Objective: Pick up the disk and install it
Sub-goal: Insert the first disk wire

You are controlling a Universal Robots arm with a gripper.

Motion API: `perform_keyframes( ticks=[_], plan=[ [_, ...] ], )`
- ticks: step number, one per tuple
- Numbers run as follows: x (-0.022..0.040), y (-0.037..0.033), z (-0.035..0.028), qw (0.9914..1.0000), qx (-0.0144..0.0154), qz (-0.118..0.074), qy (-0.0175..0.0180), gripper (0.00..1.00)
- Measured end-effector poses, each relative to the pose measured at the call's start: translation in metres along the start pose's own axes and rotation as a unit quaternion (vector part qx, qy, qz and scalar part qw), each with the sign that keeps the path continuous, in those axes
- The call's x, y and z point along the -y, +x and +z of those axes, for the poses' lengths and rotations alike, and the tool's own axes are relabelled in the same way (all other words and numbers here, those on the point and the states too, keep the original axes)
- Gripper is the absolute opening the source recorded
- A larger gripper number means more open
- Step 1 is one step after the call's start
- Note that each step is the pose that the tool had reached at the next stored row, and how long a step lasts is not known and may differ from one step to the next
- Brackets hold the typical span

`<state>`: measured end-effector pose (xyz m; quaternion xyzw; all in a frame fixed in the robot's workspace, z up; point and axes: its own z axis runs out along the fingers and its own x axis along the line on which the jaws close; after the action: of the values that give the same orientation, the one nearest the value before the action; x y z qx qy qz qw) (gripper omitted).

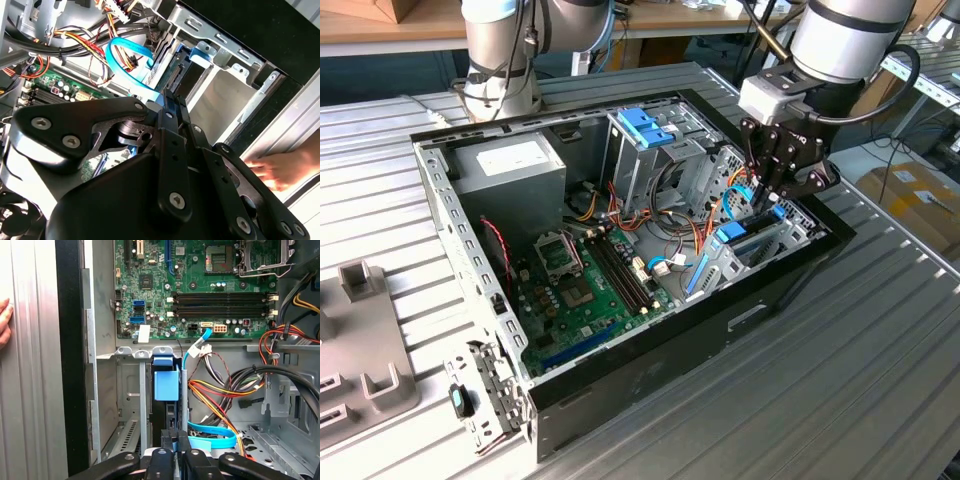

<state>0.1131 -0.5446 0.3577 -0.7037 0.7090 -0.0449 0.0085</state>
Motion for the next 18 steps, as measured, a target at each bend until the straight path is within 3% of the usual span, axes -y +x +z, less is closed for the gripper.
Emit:
perform_keyframes(
  ticks=[3,8,11,14,16,18],
  plan=[
    [-0.0013,0.0000,0.0002,0.99999,0.0038,0.000,0.0018,0.16],
    [-0.0026,0.0002,0.0002,0.99999,0.0041,0.000,0.0028,0.16],
    [-0.0061,0.0002,0.0001,0.99994,0.0062,-0.001,0.0092,0.16],
    [-0.0064,0.0003,0.0000,0.99993,0.0064,-0.001,0.0094,0.16],
    [-0.0080,0.0003,0.0000,0.99990,0.0088,-0.002,0.0111,0.16],
    [-0.0081,0.0003,0.0000,0.99989,0.0090,-0.002,0.0113,0.16]
  ],
)
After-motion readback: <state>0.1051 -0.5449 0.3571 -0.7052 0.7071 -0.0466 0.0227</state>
